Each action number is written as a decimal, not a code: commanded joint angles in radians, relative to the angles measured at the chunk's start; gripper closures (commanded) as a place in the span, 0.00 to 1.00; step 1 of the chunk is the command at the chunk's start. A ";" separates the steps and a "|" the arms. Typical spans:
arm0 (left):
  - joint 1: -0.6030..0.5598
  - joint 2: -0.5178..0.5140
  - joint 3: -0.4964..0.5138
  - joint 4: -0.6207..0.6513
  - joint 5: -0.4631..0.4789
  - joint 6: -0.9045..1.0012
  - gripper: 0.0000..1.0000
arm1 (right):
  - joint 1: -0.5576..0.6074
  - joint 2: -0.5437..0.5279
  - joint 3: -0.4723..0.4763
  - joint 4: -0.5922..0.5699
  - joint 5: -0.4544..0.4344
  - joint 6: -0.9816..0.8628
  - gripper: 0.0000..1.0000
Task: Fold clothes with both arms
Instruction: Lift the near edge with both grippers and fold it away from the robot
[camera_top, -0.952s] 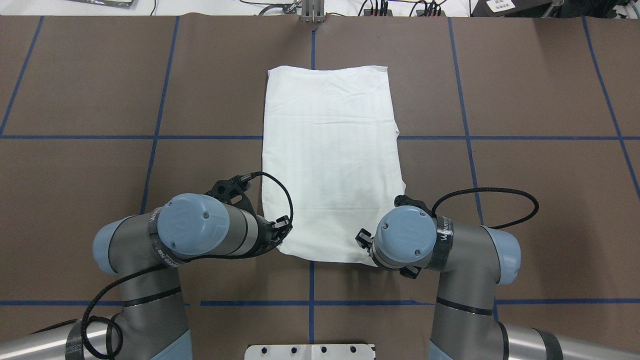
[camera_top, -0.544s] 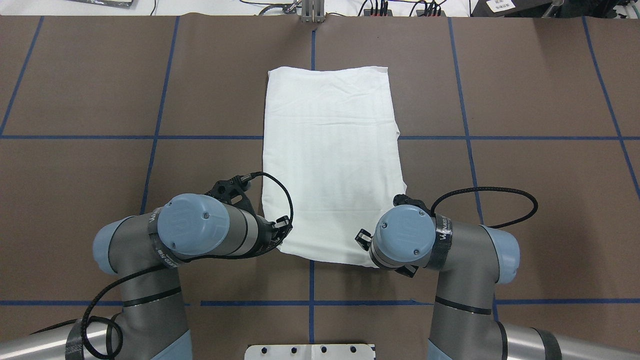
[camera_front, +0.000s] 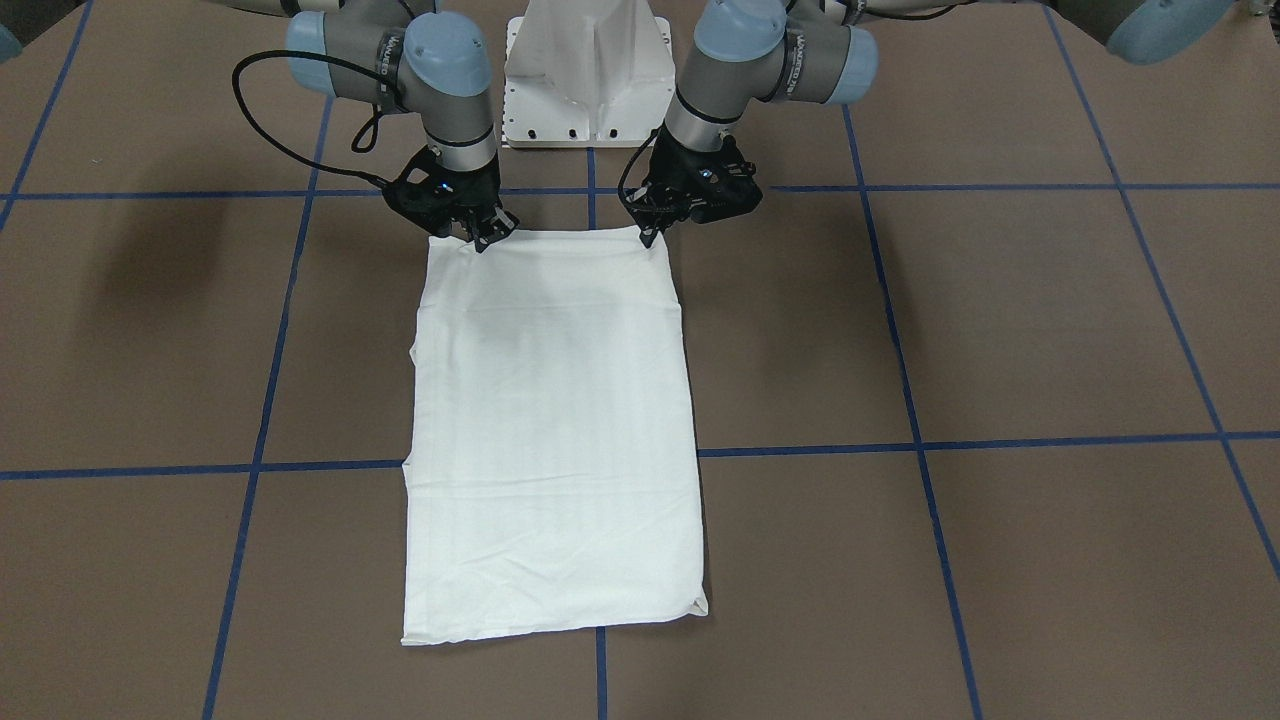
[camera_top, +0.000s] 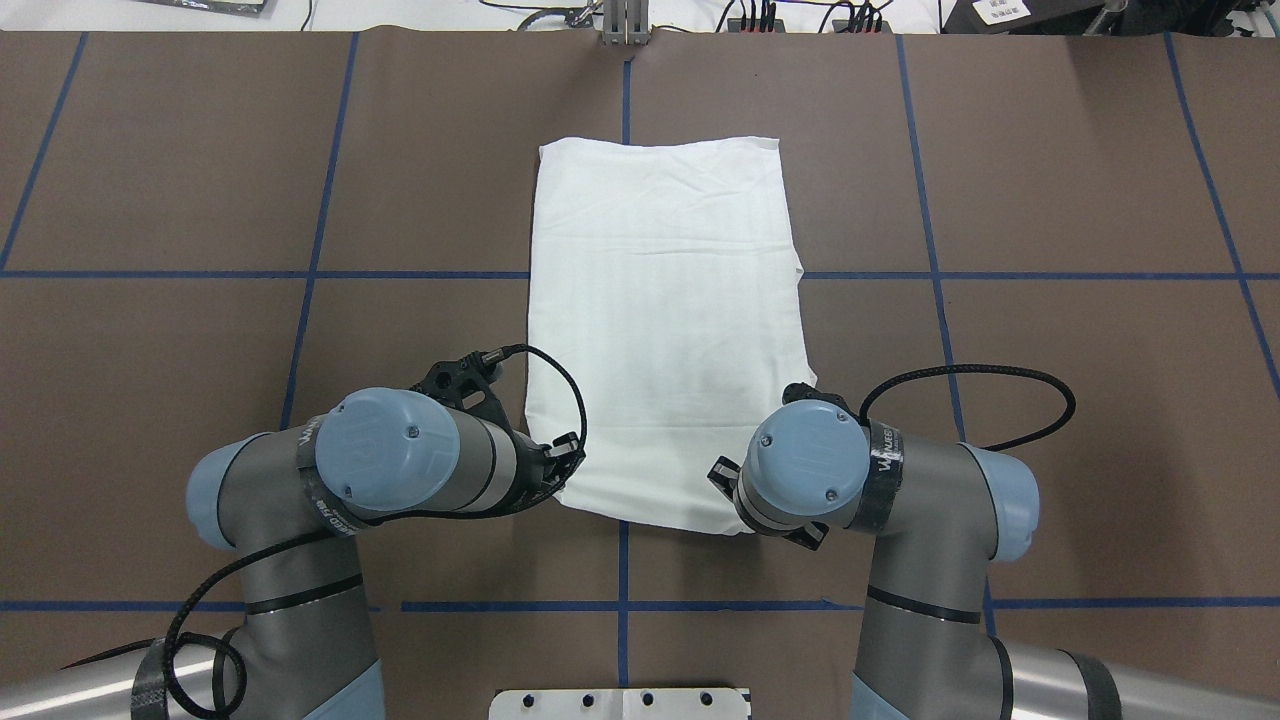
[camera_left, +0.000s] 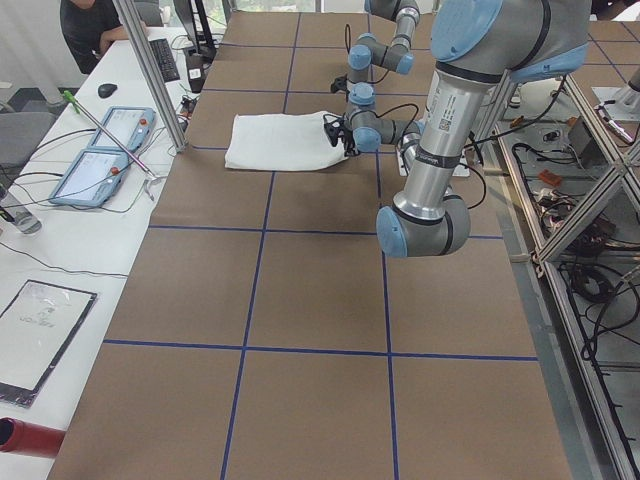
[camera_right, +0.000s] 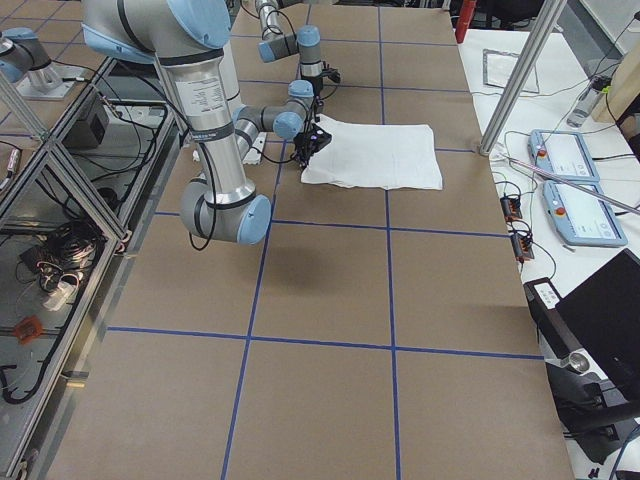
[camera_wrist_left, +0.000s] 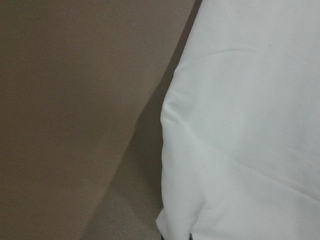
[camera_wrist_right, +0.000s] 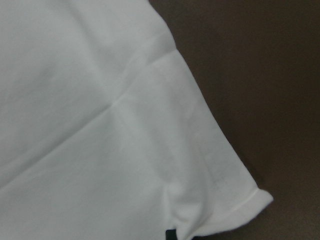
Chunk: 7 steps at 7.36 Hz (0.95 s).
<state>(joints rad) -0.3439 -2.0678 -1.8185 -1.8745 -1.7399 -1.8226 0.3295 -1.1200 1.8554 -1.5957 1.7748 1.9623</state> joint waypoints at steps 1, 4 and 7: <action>0.000 0.006 -0.042 0.009 -0.003 0.000 1.00 | 0.025 -0.009 0.078 -0.004 0.031 0.012 1.00; 0.026 0.008 -0.210 0.185 -0.107 -0.015 1.00 | -0.010 -0.027 0.146 -0.004 0.040 0.007 1.00; 0.098 0.017 -0.339 0.329 -0.139 -0.063 1.00 | -0.036 -0.070 0.301 -0.010 0.153 0.009 1.00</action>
<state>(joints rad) -0.2775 -2.0567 -2.0982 -1.6060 -1.8683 -1.8659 0.3013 -1.1712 2.0916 -1.6024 1.8727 1.9700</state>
